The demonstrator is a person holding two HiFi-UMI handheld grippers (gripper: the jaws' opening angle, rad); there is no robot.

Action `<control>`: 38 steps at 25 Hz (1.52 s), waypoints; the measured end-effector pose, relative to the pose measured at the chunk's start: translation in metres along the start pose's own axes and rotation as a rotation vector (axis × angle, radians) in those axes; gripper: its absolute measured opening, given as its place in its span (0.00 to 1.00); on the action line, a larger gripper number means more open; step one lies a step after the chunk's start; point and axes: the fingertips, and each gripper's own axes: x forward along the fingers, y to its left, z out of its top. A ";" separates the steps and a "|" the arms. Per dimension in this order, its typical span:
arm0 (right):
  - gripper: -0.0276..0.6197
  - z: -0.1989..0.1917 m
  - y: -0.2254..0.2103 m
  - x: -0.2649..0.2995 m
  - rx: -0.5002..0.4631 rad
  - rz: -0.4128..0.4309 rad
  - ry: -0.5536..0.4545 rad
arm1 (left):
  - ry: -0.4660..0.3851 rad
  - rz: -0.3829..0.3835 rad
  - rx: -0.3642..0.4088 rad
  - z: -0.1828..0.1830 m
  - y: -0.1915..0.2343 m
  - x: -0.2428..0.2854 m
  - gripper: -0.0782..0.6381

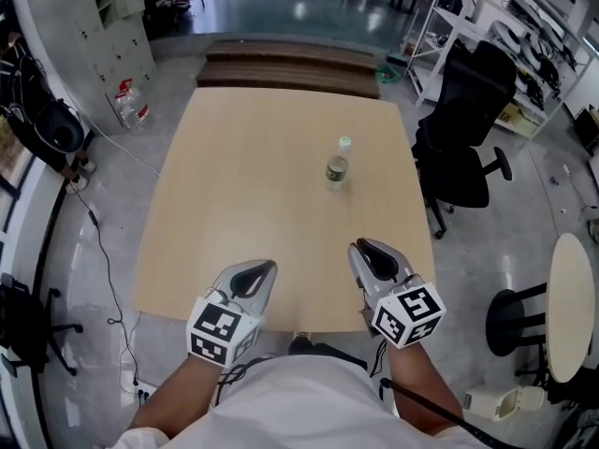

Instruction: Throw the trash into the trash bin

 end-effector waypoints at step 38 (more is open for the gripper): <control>0.29 -0.018 -0.165 0.181 -0.058 -0.048 0.090 | 0.118 0.075 -0.013 0.006 0.042 0.125 0.12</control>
